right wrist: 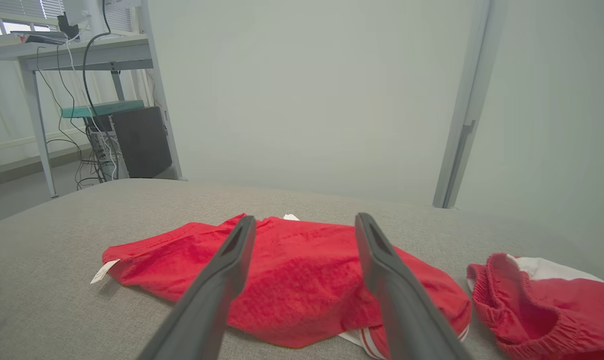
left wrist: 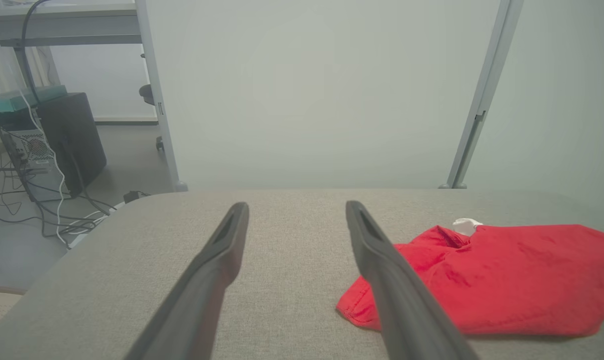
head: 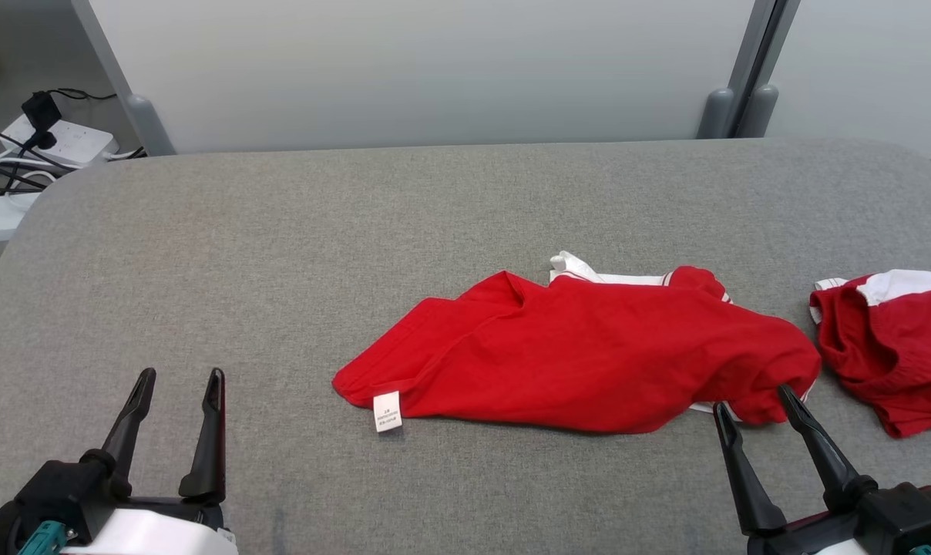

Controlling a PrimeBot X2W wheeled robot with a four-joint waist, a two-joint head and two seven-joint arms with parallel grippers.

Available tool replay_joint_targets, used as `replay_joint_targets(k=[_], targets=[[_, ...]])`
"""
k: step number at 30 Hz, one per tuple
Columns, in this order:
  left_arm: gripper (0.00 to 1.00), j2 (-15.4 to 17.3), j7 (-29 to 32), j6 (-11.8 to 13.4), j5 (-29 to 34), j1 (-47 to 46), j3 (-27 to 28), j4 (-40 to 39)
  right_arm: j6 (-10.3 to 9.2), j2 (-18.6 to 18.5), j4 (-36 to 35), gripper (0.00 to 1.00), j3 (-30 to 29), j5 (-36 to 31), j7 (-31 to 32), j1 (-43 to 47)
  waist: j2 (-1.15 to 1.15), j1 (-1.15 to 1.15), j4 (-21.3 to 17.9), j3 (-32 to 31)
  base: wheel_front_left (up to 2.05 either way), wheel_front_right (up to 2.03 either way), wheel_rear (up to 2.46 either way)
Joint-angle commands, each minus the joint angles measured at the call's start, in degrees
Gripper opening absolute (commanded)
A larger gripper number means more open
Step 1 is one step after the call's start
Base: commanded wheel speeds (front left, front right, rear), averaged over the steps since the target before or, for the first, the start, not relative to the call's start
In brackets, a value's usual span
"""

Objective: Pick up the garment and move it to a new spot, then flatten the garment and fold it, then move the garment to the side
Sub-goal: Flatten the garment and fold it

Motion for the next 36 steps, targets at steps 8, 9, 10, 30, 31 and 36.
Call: replay_joint_targets(k=[8, 9, 10, 30, 31, 36], targets=[[1.00, 2.2, 0.1, 1.0, 0.0, -1.8, 2.5, -1.9, 0.08, -0.7, -1.1, 1.00, 1.0, 0.2, -0.7, -0.5, 0.00, 0.00, 0.0, -0.8, 0.00, 0.00, 0.00], [1.00, 2.2, 0.1, 1.1, -0.1, -1.7, 2.4, -2.0, 0.08, -0.8, -1.1, 1.00, 1.0, 0.2, -0.7, -0.5, 0.00, 0.00, 0.0, -0.9, 0.00, 0.00, 0.00], [1.00, 2.2, 0.1, 1.1, -0.1, -1.6, 2.4, -2.0, 0.08, -0.8, -1.1, 1.00, 1.1, 0.3, -0.7, -0.5, 0.00, 0.00, -0.1, -0.9, 0.00, 0.00, 0.00], [1.00, 2.0, 0.3, 1.5, -0.2, -2.3, 1.8, -2.7, 0.08, -2.6, 7.1, 1.00, -2.0, 1.2, 0.4, -1.4, 0.00, 0.00, 0.0, 0.6, 0.00, 0.00, 0.00], [1.00, 1.9, 0.3, 1.5, -0.2, -2.4, 1.9, -2.8, 0.08, -3.0, 9.1, 1.00, -2.1, 1.5, 0.7, -2.0, 0.00, 0.00, 0.1, 1.0, 0.00, 0.00, 0.00], [1.00, 1.6, 0.0, 1.2, -0.1, -3.7, 1.7, -2.8, 0.08, -4.1, 19.8, 1.00, -0.2, 4.4, 2.1, -6.6, 0.00, 0.00, 0.8, 3.1, 0.00, 0.00, 0.00]])
